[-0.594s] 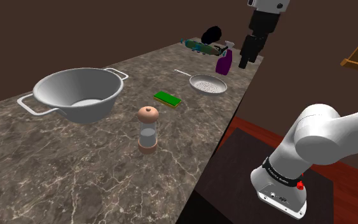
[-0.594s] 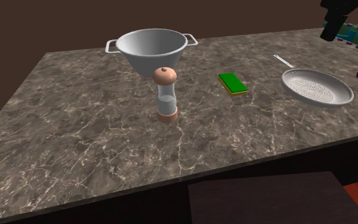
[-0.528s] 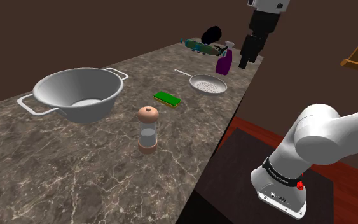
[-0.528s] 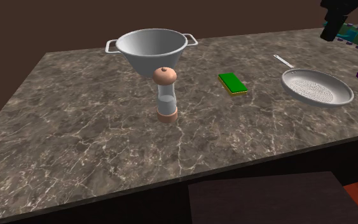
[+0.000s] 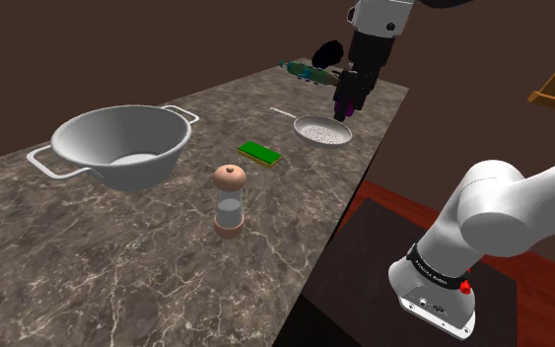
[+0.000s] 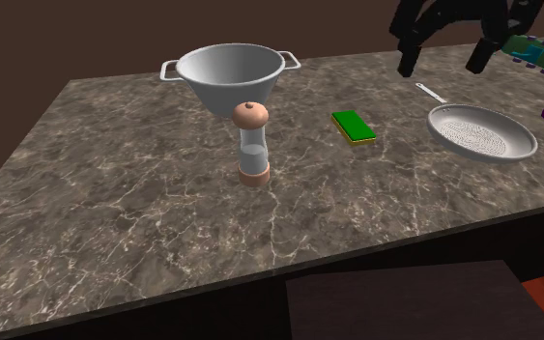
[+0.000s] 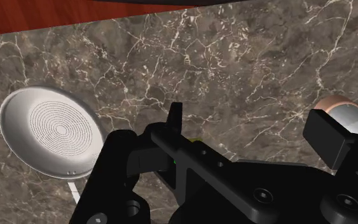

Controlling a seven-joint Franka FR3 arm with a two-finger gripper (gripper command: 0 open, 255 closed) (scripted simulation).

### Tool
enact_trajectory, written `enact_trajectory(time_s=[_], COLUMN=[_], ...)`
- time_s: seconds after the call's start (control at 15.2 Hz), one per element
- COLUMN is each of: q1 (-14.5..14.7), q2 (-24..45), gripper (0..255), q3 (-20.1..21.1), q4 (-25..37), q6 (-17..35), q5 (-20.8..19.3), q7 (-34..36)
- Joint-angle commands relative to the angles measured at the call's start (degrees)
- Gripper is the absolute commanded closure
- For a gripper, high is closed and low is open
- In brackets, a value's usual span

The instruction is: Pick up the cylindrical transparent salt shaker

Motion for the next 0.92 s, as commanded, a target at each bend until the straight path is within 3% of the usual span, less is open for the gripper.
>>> enact_trajectory(time_s=[0.0,0.46,0.86], q1=[0.8,2.9,4.1], q2=[2.9,13.0,23.1], gripper=[0,0,0], q3=[2.0,8.6,14.0], q4=[0.9,4.5,10.2], q6=[2.4,10.4,16.1], q5=[1.2,3.5,2.9], q7=[1.9,8.0,13.7])
